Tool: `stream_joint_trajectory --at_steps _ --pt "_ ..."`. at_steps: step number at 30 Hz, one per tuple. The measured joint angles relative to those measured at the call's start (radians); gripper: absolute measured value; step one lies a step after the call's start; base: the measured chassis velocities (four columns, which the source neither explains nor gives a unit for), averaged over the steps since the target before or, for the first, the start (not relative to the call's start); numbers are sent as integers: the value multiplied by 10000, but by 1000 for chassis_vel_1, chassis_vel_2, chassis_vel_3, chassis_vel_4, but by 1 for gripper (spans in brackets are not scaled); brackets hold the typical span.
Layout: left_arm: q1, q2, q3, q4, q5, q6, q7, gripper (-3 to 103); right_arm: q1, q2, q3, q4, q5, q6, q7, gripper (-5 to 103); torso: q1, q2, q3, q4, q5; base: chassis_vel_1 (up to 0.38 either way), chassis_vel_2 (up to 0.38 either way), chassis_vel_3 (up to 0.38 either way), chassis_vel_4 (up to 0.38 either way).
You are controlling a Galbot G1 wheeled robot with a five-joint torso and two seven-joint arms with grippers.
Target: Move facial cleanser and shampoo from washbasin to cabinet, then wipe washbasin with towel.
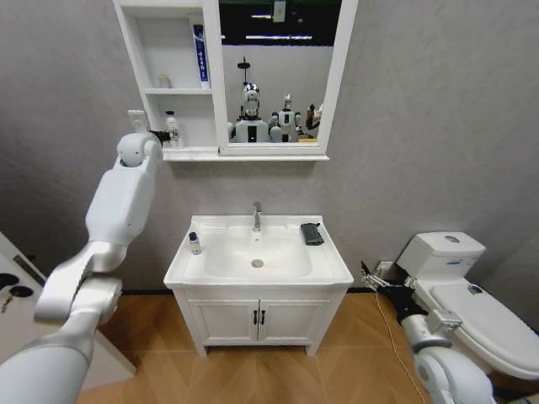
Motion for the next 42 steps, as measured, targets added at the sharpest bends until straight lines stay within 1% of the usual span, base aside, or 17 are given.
stream_joint_trajectory --at_steps 3,4,6,7,8,9,10,12,13,15,16,18,19,21,24,28,42 --pt "2262 1338 -1276 -2279 -786 0 -114 100 475 -105 -172 24 52 -337 165 100 1 0 1 7 -10 0 0 0 0" --pt "2262 1338 -1276 -2279 -786 0 -114 100 475 -105 -172 24 52 -337 165 100 1 0 1 7 -10 0 0 0 0" --pt "3813 1927 -2054 -3520 -945 -29 -204 100 755 -115 -329 24 58 -510 247 100 0 0 -1 17 -4 0 0 0 0" --pt "4593 2051 -2432 -4045 -986 -76 -243 100 835 -127 -401 25 92 -590 292 100 0 0 0 15 -6 0 0 0 0" --pt "4593 2051 -2432 -4045 -986 -76 -243 100 835 -127 -401 25 92 -590 292 100 0 0 0 15 -6 0 0 0 0" --pt "5355 2080 -2830 -4514 -994 -122 -241 100 907 -153 -462 31 129 -654 341 100 0 0 0 12 -9 0 0 0 0" --pt "6261 2015 -3351 -5071 -948 -226 -163 100 981 -210 -517 79 164 -730 408 100 0 1 0 10 -6 0 0 0 0" --pt "7415 1637 -3792 -5667 -683 -463 151 100 1013 -303 -506 202 218 -870 480 100 -1 1 -1 7 3 0 0 0 0" --pt "7415 1637 -3792 -5667 -683 -463 151 100 1013 -303 -506 202 218 -870 480 100 -1 1 -1 7 3 0 0 0 0" --pt "8801 1035 -4187 -6097 64 -1005 793 100 1128 -603 -498 320 391 -1105 673 100 0 1 0 -8 -4 0 0 0 0" --pt "8801 1035 -4187 -6097 64 -1005 793 100 1128 -603 -498 320 391 -1105 673 100 0 1 0 -8 -4 0 0 0 0" --pt "10442 163 -4783 -6507 1056 -1812 1570 100 1427 -1126 -631 310 629 -1373 824 100 0 0 0 3 -3 0 0 0 0" --pt "10442 163 -4783 -6507 1056 -1812 1570 100 1427 -1126 -631 310 629 -1373 824 100 0 0 0 3 -3 0 0 0 0" --pt "11642 -589 -5222 -6788 1892 -2405 2093 100 1589 -1453 -693 247 808 -1542 872 100 0 0 0 12 -4 0 0 0 0" --pt "12144 -953 -5372 -6898 2282 -2621 2354 100 1558 -1505 -649 241 875 -1637 899 100 -1 1 0 8 -3 0 0 0 0" --pt "12387 -1169 -5480 -7028 2538 -2694 2414 100 1523 -1482 -615 196 875 -1717 819 100 0 0 0 4 0 0 0 0 0" --pt "12313 -1025 -5400 -7196 2690 -2655 2315 100 1278 -1414 -404 250 836 -1614 432 100 2 0 2 3 -4 -50 60 60 -54"
